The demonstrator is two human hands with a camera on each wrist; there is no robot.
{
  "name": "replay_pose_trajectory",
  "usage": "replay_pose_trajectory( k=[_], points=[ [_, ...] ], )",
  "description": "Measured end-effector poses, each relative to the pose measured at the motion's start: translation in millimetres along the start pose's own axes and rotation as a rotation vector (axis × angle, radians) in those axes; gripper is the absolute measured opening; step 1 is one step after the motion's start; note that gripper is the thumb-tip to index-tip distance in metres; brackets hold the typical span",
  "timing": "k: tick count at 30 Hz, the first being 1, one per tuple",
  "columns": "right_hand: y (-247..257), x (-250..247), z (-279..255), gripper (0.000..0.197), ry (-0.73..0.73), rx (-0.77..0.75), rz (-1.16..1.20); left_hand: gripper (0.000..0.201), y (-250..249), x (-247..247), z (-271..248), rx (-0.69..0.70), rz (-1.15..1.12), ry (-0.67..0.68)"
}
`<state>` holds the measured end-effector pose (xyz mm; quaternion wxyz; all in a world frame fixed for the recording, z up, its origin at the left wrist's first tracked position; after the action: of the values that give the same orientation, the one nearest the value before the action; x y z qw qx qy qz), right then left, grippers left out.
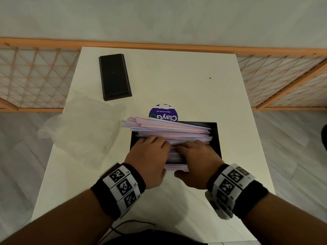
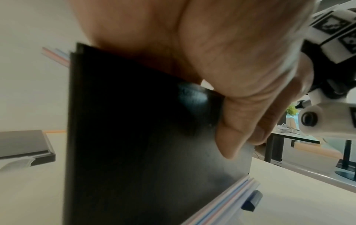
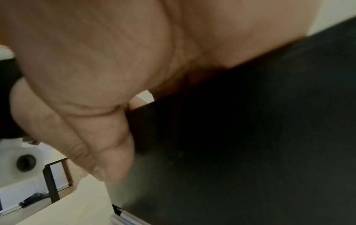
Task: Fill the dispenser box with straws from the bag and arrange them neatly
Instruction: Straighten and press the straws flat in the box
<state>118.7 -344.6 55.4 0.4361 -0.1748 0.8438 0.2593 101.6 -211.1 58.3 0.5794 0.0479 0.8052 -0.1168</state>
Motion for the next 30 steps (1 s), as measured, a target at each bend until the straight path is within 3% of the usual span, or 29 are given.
replay_pose_trajectory(
  k=[3,5,7,10,13,17,21,30],
  points=[
    [2,1,2,0.061,-0.02,-0.058,0.039,0.056,1,1,0,-0.008,-0.025,-0.035],
    [0,-7,-3,0.059,-0.123,-0.062,0.036,0.058,0,1,0,0.007,-0.036,-0.035],
    [-5,-15,-6,0.074,-0.227,-0.018,0.002,0.059,1,4,1,-0.011,-0.03,-0.029],
    [-7,-13,-1,0.092,-0.093,0.061,-0.027,0.056,0,1,2,-0.009,-0.036,-0.047],
    [-1,-3,5,0.074,-0.013,-0.013,-0.026,0.058,-1,-2,6,-0.006,-0.022,-0.074],
    [-3,-5,8,0.059,-0.036,-0.034,0.009,0.059,-2,3,10,-0.02,0.052,0.001],
    [-9,-8,12,0.078,-0.056,0.055,-0.06,0.054,-2,6,14,-0.048,0.046,0.037],
    [-13,1,16,0.074,-0.051,0.02,0.043,0.057,6,1,13,-0.097,-0.118,0.046]
  ],
)
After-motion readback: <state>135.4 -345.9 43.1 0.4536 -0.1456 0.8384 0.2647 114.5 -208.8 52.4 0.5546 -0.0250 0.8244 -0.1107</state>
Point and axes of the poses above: each hand's wrist, its own z-axis towards the middle knuckle, its own x-axis out of the palm, y = z × x, the point moved 5 cm from there along z, towards the middle knuckle, and after that the axes turned 11 degrees about -x, right-handed, at the moved point
